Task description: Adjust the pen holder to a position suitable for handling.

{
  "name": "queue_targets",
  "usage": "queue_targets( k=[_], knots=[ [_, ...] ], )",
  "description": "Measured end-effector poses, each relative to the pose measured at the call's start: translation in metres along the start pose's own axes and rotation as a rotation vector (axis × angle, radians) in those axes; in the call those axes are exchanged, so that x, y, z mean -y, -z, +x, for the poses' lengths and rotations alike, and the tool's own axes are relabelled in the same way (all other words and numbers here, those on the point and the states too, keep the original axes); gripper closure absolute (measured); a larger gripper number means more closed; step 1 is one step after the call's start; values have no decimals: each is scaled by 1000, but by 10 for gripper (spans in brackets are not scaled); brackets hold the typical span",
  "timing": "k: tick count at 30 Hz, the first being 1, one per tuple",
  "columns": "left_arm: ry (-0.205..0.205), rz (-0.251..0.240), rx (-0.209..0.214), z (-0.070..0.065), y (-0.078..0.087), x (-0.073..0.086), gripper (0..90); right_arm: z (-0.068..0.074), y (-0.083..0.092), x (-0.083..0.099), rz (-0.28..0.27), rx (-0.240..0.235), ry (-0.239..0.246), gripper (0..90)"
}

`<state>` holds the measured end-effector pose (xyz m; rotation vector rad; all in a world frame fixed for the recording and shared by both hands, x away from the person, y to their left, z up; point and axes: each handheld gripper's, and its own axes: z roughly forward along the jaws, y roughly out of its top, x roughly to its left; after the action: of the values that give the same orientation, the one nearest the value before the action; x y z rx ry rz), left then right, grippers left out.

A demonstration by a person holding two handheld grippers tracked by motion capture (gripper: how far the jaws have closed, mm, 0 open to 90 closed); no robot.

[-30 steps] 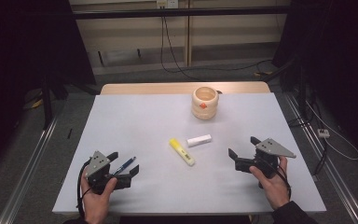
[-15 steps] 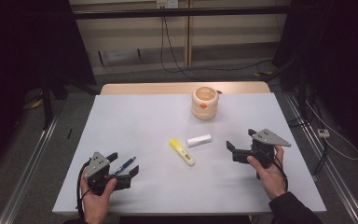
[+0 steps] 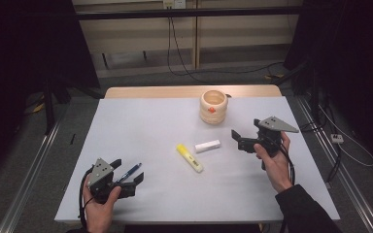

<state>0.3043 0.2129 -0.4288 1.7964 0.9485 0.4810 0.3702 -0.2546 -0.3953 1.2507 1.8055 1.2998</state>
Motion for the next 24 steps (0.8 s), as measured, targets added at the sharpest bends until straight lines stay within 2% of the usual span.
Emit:
queue_targets(
  k=[11,14,16,17,19,23,24],
  knots=[
    [1,4,4,0,-2,1,54,-14,-23,-18,-4,-28,-22,68],
    [8,-2,7,0,-2,1,54,-16,-26,-23,8,-28,-20,63],
    [1,0,6,0,-2,1,54,-17,-32,-30,42,-30,3,82],
    [1,1,6,0,-2,1,54,-17,-32,-30,42,-30,3,82],
    [2,1,3,0,-2,1,54,-17,-40,-35,76,-28,7,106],
    [0,2,3,0,-2,1,54,-15,-50,-38,81,-59,10,93],
    [2,2,4,0,-2,1,54,-12,-58,-40,84,-63,14,102]
  ],
)
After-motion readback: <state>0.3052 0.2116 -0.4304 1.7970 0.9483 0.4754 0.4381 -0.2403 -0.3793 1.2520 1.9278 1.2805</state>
